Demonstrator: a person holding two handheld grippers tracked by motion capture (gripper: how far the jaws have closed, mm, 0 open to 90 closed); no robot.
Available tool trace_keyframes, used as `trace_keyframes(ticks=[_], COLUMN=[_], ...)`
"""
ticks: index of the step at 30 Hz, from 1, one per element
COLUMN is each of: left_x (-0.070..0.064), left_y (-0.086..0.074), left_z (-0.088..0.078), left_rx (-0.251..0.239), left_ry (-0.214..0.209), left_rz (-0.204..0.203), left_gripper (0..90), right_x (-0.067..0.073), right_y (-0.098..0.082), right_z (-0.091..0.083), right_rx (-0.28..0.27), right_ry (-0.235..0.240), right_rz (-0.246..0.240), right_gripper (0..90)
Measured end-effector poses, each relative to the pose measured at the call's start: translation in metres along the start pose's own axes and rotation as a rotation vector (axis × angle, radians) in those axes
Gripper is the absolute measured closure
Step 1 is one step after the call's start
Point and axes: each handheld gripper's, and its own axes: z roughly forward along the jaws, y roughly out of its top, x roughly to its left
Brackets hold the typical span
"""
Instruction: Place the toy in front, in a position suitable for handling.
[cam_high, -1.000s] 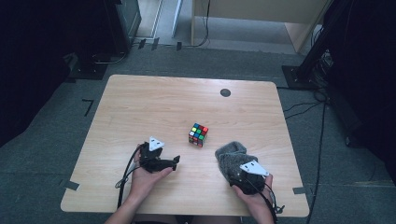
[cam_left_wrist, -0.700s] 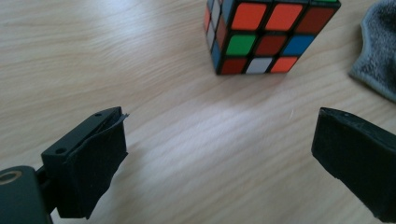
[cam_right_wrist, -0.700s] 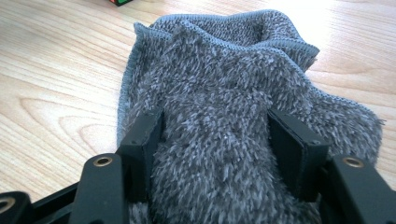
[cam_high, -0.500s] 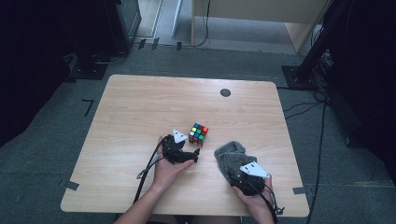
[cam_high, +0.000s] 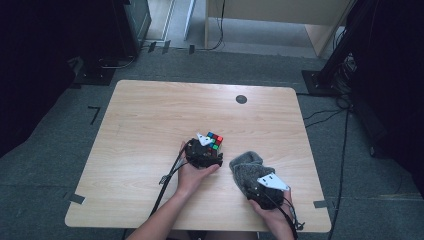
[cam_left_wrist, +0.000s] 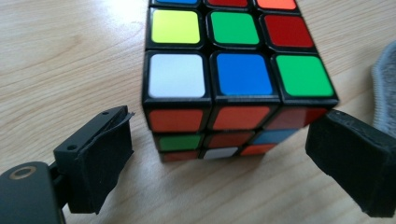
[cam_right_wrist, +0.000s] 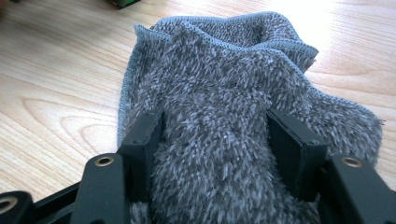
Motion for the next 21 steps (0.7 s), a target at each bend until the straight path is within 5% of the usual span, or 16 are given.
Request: trace_keyframes(ticks=[8, 14, 19, 21], left_x=[-0.002, -0.003, 0.002, 0.004], left_y=[0.003, -0.006, -0.021, -0.031], left_z=[0.002, -0.012, -0.045, -0.067], left_rx=[-0.007, -0.021, -0.052, -0.077], left_ry=[0.041, -0.019, -0.107, -0.136], left_rz=[0.07, 0.162, 0.213, 0.242], left_gripper=[31.7, 34.4, 34.5, 34.6], right_x=[0.0, 0.004, 0.004, 0.004], right_y=[0.0, -0.001, 0.003, 0.013], right_z=[0.0, -0.001, -0.005, -0.019], right_rx=[0.0, -0.013, -0.014, -0.092], right_ry=[-0.001, -0.004, 0.007, 0.066], right_rz=[0.0, -0.026, -0.034, -0.008], right_gripper=[41.2, 61.0, 71.7, 72.4])
